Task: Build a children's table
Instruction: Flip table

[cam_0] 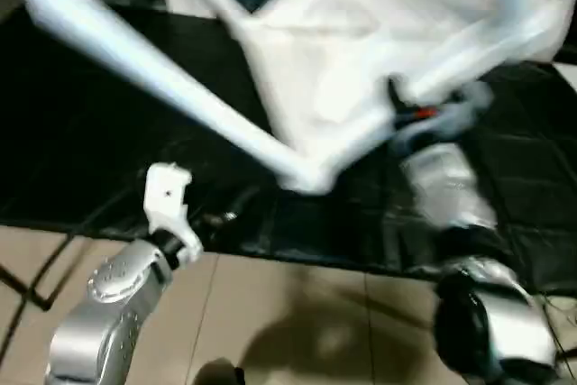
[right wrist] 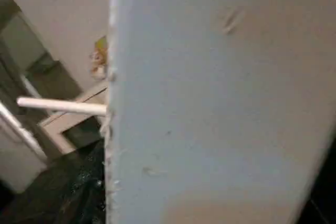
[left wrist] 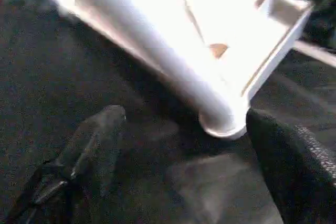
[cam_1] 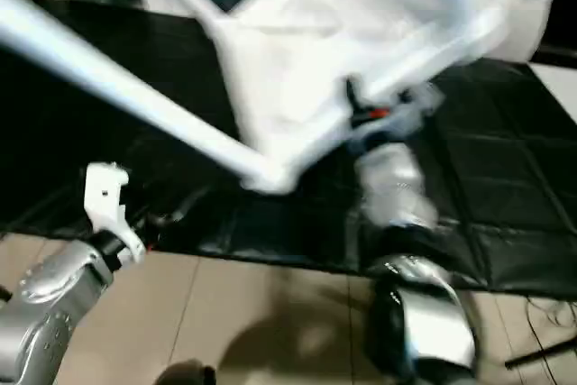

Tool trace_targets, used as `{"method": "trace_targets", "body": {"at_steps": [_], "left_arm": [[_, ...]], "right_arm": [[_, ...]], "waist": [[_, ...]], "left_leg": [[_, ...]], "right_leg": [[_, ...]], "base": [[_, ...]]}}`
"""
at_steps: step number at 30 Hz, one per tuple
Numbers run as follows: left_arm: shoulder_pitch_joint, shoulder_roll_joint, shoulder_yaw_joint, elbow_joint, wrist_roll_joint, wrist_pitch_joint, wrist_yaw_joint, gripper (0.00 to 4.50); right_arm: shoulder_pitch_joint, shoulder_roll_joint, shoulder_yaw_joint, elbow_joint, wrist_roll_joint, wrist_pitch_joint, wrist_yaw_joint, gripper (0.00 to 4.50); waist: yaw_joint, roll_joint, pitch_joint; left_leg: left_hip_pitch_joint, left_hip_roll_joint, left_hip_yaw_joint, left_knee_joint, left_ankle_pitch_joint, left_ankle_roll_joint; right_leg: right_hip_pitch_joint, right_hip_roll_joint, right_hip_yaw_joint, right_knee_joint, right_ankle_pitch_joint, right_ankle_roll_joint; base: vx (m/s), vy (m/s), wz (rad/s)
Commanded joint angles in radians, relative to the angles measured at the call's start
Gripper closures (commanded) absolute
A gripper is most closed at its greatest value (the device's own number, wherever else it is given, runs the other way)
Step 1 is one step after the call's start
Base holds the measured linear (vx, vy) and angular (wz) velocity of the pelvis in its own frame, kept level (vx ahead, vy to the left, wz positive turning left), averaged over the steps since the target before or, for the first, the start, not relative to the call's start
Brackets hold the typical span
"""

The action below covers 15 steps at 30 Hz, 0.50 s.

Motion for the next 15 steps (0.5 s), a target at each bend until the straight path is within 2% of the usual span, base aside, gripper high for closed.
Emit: {"method": "trace_targets", "body": {"at_steps": [1, 3, 4, 5, 6, 7, 10, 11, 14, 15], "left_arm": [[-0.018, 0.013, -0.023, -0.046, 0.001, 0.013, -0.02, 0.07], [-0.047, 0.022, -0.028, -0.073, -0.002, 0.023, -0.019, 0.04], [-0.047, 0.022, -0.028, -0.073, -0.002, 0.023, -0.019, 0.0], [-0.059, 0.019, -0.026, -0.083, -0.011, 0.028, -0.018, 0.0], [-0.086, 0.022, -0.031, -0.103, -0.024, 0.041, -0.028, 0.0], [-0.093, 0.025, -0.034, -0.109, -0.024, 0.045, -0.032, 0.0], [-0.125, 0.04, -0.049, -0.126, -0.017, 0.052, -0.036, 0.0], [-0.135, 0.04, -0.048, -0.128, -0.014, 0.051, -0.03, 0.0], [-0.153, 0.039, -0.045, -0.133, -0.007, 0.058, -0.017, 0.0], [-0.16, 0.041, -0.045, -0.134, -0.001, 0.058, -0.015, 0.0]], "right_arm": [[0.0, -0.058, -0.017, -0.131, -0.046, -0.024, -0.042, 2.51], [0.037, -0.08, 0.009, -0.212, -0.091, 0.014, -0.08, 2.51], [0.037, -0.08, 0.009, -0.212, -0.091, 0.014, -0.08, 2.51], [0.05, -0.087, 0.02, -0.242, -0.111, 0.028, -0.096, 2.51], [0.081, -0.098, 0.036, -0.307, -0.151, 0.057, -0.137, 2.52], [0.09, -0.099, 0.041, -0.327, -0.161, 0.066, -0.15, 2.52], [0.139, -0.108, 0.08, -0.429, -0.217, 0.11, -0.196, 2.52], [0.15, -0.118, 0.104, -0.445, -0.247, 0.113, -0.192, 2.52], [0.165, -0.13, 0.14, -0.47, -0.292, 0.127, -0.199, 2.54], [0.166, -0.13, 0.148, -0.474, -0.3, 0.132, -0.205, 2.54]], "waist": [[-0.016, 0.001, -0.07], [-0.019, 0.001, -0.065], [-0.02, 0.0, -0.065], [-0.027, 0.002, -0.063], [-0.029, 0.001, -0.062], [-0.033, 0.002, -0.062], [-0.046, -0.004, -0.061], [-0.048, -0.008, -0.062], [-0.063, -0.008, -0.061], [-0.067, -0.011, -0.061]], "left_leg": [[0.052, 0.07, -0.017, -0.066, -0.023, -0.007], [0.051, 0.069, -0.016, -0.072, -0.063, -0.026], [0.049, 0.069, -0.017, -0.073, -0.072, -0.033], [0.043, 0.067, -0.018, -0.076, -0.1, -0.045], [0.049, 0.067, -0.016, -0.076, -0.122, -0.059], [0.048, 0.066, -0.018, -0.079, -0.135, -0.068], [0.042, 0.063, -0.019, -0.08, -0.14, -0.073], [0.044, 0.063, -0.017, -0.078, -0.143, -0.07], [0.038, 0.061, -0.018, -0.076, -0.144, -0.066], [0.037, 0.061, -0.018, -0.076, -0.142, -0.063]], "right_leg": [[0.03, -0.065, 0.033, -0.055, 0.153, -0.148], [0.028, -0.065, 0.035, -0.063, 0.091, -0.132], [0.03, -0.066, 0.034, -0.063, 0.077, -0.128], [0.032, -0.069, 0.036, -0.067, 0.035, -0.12], [0.026, -0.067, 0.037, -0.073, 0.0, -0.109], [0.025, -0.066, 0.037, -0.074, -0.017, -0.104], [0.027, -0.064, 0.037, -0.077, -0.032, -0.09], [0.026, -0.066, 0.038, -0.077, -0.033, -0.089], [0.028, -0.065, 0.039, -0.08, -0.055, -0.092], [0.028, -0.066, 0.039, -0.08, -0.059, -0.092]], "base": [[0.0, 0.0, 0.0], [0.0, 0.0, 0.0], [0.0, 0.0, 0.0], [0.0, 0.0, 0.0], [0.0, 0.0, 0.0], [0.0, 0.0, 0.0], [0.0, 0.0, 0.0], [0.0, 0.0, 0.0], [0.0, 0.0, 0.0], [0.0, 0.0, 0.0]]}}
